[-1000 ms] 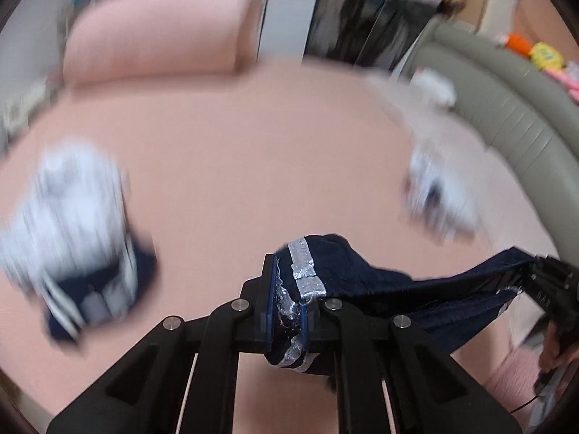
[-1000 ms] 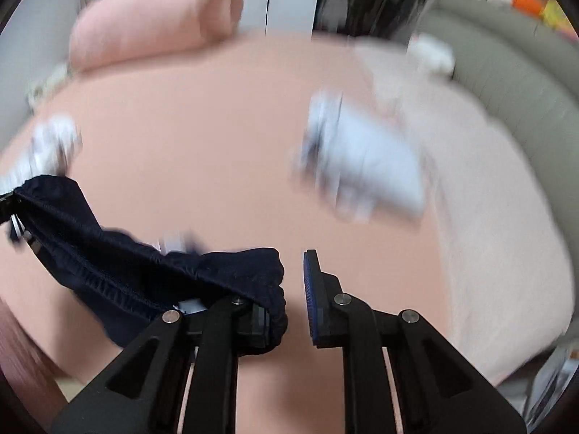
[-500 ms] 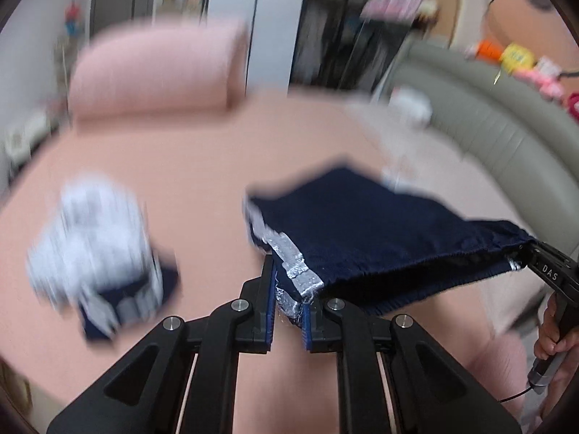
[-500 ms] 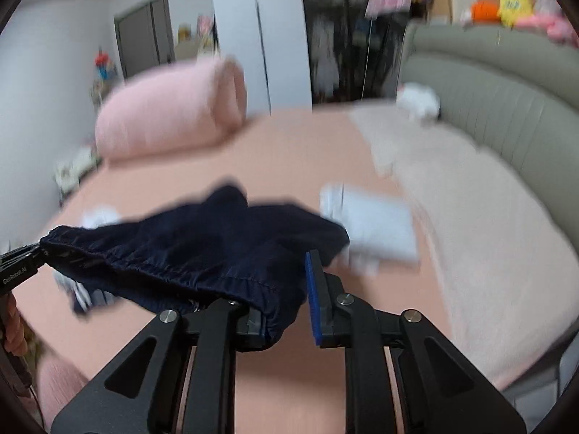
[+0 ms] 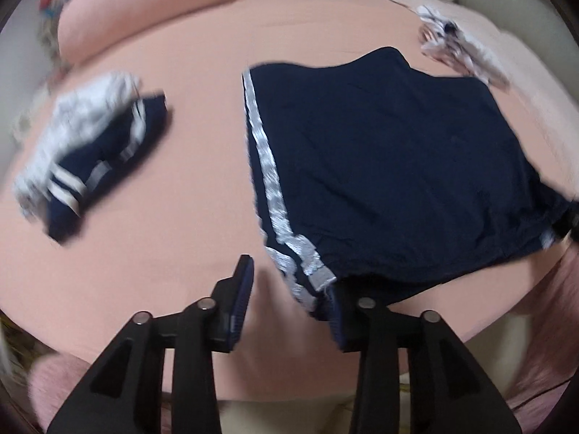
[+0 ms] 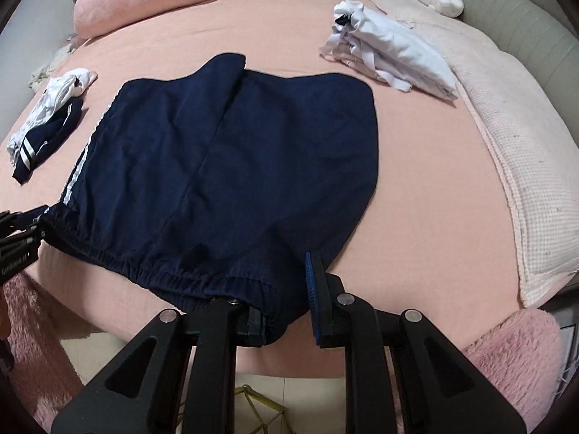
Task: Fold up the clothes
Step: 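Lay the navy shorts flat on the bed with both grippers, smoothing them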
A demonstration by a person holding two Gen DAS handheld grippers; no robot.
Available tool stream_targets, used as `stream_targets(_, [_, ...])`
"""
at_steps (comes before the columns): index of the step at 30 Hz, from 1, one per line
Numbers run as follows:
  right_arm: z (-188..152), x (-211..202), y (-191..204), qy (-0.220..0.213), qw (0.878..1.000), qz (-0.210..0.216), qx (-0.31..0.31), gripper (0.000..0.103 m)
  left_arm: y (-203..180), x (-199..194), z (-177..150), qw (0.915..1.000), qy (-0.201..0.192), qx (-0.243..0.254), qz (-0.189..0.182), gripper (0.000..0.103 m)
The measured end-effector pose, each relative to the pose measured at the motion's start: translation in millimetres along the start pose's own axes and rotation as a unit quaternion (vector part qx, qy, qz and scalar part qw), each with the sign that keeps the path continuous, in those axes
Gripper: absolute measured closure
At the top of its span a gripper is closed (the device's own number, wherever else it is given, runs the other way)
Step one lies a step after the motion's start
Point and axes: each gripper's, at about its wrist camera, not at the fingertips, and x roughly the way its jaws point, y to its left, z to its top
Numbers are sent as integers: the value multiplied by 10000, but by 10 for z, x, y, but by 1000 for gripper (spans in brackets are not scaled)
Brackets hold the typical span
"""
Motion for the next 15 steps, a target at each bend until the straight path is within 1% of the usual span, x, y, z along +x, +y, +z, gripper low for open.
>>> stream_targets(2, [43,-28,11,-30,10000,-19,-13,87,-78,-66,-18,9984,-145,445,318,62])
stream_targets(3, [65,-42,17,-44,10000,-29,-20,87,-21,-130,-5,9975,-215,592,334,62])
stream_targets(6, [130,-84,34,-89,9999,-58,-40,87,-85,-216,23,9947,-422,887,289,62])
stream_targets(9, [176,-134,51,-178,9997,-83,-109,87,-149,-239,49,9926,-558,1058,216,62])
stream_targets(10, [189,-154,54,-202,9997,-63,-108,87,-174,-236,61,9921,-575,1101,195,62])
stream_targets(12, [207,-171,51,-232,9997,-30,-94,86,-257,-196,46,9906,-532,1224,282,62])
stream_targets(13, [213,-168,46,-236,9997,-17,-80,86,-295,-176,47,9897,-493,1297,350,62])
stream_targets(14, [219,-166,41,-241,9997,-4,-66,86,-320,-164,80,9881,-387,1401,503,62])
stream_targets(15, [225,-164,36,-246,9997,9,-51,86,-356,-191,88,9875,-331,1437,554,62])
